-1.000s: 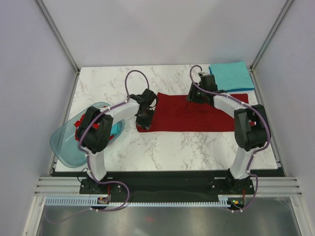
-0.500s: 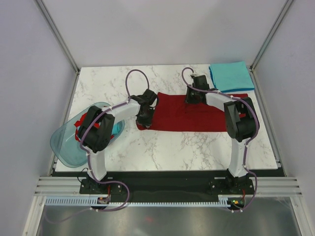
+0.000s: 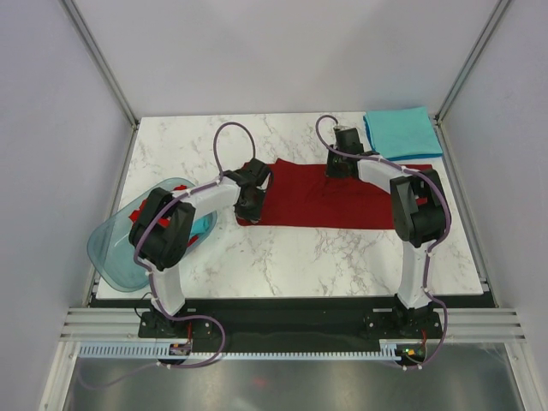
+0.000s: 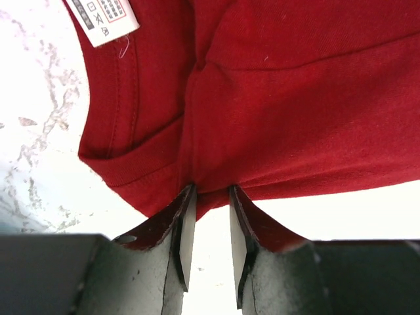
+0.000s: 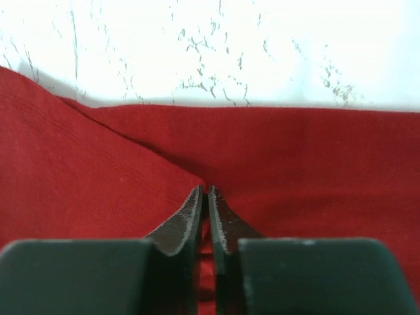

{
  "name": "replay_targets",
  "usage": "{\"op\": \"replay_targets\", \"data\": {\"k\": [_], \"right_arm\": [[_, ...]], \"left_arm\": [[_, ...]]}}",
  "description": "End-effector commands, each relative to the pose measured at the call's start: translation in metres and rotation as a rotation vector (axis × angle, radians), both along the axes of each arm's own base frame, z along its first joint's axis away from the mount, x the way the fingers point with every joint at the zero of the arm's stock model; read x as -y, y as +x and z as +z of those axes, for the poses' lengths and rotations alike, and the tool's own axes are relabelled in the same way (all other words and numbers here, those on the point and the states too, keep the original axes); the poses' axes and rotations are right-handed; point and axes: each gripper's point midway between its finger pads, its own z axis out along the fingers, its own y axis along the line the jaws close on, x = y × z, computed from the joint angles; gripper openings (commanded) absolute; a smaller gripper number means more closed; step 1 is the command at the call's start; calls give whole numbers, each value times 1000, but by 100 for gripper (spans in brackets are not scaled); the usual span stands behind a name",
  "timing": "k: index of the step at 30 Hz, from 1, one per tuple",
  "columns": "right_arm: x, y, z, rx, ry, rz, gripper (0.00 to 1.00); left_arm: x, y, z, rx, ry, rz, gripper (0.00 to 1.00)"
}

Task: Fold and stack the t-shirts
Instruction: Fold the tshirt

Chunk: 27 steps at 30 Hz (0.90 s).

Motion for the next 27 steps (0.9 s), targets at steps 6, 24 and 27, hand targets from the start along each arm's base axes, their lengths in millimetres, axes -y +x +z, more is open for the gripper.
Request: {"op": "replay_targets", "data": {"k": [6, 24, 27], "right_arm": [[10, 14, 56, 100, -11, -59, 33], [-43, -54, 42, -57, 186, 36, 25], [-37, -59, 22, -89, 154, 22, 25]], "left_arm": [[-26, -1, 26, 9, 77, 48, 37], [47, 68, 51, 47, -120, 5, 36], [43, 80, 34, 38, -86, 31, 36]]}}
